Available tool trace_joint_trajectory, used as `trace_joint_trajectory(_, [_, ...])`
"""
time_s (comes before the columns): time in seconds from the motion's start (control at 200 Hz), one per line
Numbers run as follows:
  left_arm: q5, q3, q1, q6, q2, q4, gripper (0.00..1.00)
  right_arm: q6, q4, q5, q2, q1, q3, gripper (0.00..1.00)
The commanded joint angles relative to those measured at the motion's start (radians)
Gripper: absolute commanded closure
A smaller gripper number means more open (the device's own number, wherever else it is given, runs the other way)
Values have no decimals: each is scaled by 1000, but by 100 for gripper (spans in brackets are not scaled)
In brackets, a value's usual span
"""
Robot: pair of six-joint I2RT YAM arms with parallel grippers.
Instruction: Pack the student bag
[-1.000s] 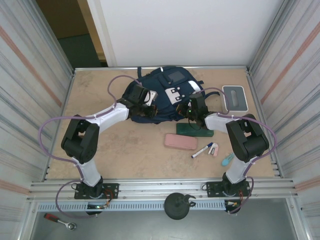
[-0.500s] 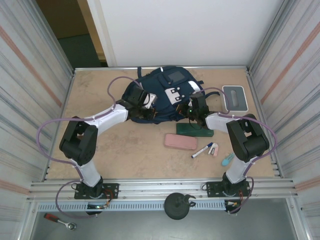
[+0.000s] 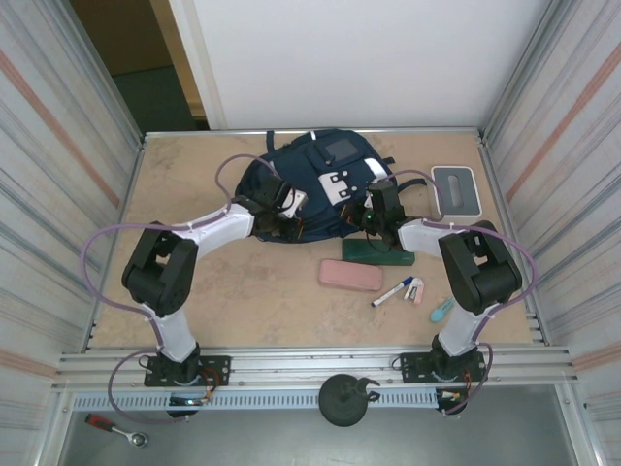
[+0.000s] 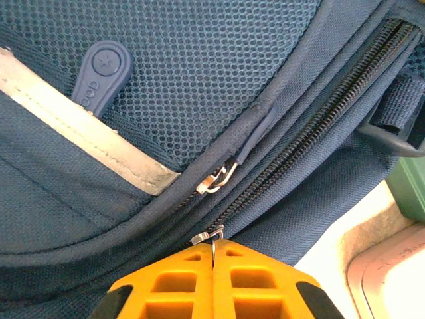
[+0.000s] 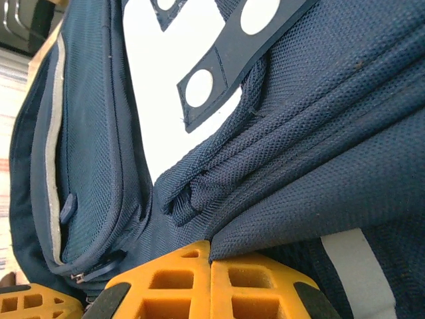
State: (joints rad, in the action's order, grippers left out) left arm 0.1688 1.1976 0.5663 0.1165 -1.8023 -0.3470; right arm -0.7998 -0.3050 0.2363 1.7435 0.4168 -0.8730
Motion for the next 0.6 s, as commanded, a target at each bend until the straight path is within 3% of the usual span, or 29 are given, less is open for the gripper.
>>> trace_joint_trajectory(0.0, [24,14,7,-9,-26,-64,94,30,8,41,18,11,-16,100])
trace_joint_trajectory(0.596, [-25,-17,21,-15,-37,-90,84,23,4,46,34,1,-12,100])
